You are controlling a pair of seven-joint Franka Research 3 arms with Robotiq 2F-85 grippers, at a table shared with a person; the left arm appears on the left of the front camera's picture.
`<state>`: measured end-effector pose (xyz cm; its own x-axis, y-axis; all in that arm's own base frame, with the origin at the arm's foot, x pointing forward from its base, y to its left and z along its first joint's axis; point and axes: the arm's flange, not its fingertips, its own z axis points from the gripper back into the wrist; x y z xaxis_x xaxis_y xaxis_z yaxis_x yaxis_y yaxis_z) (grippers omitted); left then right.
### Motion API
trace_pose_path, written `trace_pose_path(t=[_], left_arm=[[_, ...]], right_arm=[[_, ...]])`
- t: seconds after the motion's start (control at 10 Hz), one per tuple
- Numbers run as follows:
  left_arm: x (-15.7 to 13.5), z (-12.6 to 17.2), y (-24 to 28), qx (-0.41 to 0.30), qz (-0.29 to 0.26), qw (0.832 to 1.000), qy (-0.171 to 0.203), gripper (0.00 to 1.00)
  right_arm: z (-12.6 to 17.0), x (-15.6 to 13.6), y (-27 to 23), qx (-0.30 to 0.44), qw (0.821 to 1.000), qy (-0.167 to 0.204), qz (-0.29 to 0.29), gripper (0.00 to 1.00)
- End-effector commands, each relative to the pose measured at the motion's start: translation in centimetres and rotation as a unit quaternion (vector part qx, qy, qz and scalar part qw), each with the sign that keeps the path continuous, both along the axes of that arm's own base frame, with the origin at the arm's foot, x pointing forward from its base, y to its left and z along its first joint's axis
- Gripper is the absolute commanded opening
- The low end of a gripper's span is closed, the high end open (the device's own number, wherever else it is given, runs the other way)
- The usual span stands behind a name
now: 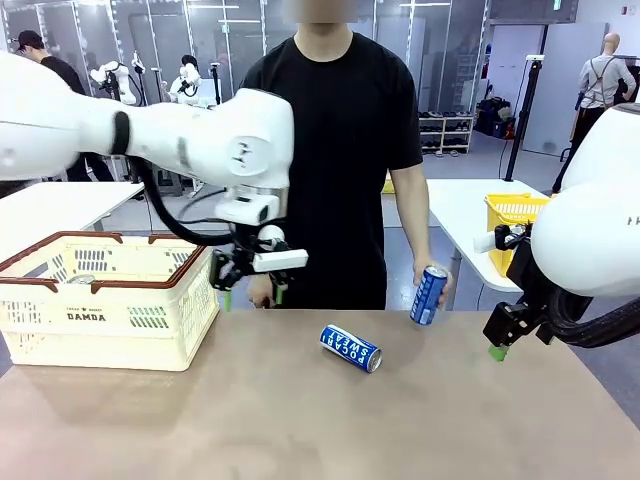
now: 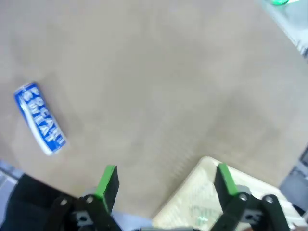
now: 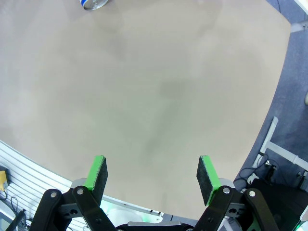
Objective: Place the drinks into the Shopping basket.
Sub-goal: Pick up one drink and place it into the Shopping basket.
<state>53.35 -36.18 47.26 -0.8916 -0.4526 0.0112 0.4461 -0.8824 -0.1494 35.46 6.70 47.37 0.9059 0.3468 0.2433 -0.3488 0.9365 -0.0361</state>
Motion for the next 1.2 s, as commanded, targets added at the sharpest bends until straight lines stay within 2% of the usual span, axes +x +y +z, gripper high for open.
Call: trace_pose_path(t=[0.0,0.1,0.3,0.6,0.9,1.1], left_arm=[[2.3,-0.4,-2.8,0.005,-0.018,0.999,0.043,1.0],[2.6,-0.7,-3.0,0.004,-0.021,0.999,0.046,1.0],[1.3,0.1,-1.0,-0.009,-0.03,0.999,0.042,1.0],[-2.8,1.2,4.9,-0.053,-0.05,0.997,0.017,1.0],[-6.6,0.3,10.5,-0.097,-0.073,0.993,-0.002,1.0],[-6.4,-0.4,11.4,-0.11,-0.073,0.991,-0.003,1.0]], right_arm=[[-0.1,0.0,-0.1,0.002,1.0,0.002,0.003,0.93],[-0.1,0.0,-0.1,0.002,1.0,0.002,0.003,0.93],[-0.1,0.0,-0.1,0.002,1.0,0.002,0.003,0.93],[-0.1,0.0,-0.1,0.002,1.0,0.002,0.003,0.93],[-0.1,0.0,-0.1,0.002,1.0,0.002,0.003,0.93],[-0.1,0.0,-0.1,0.002,1.0,0.002,0.003,0.93]])
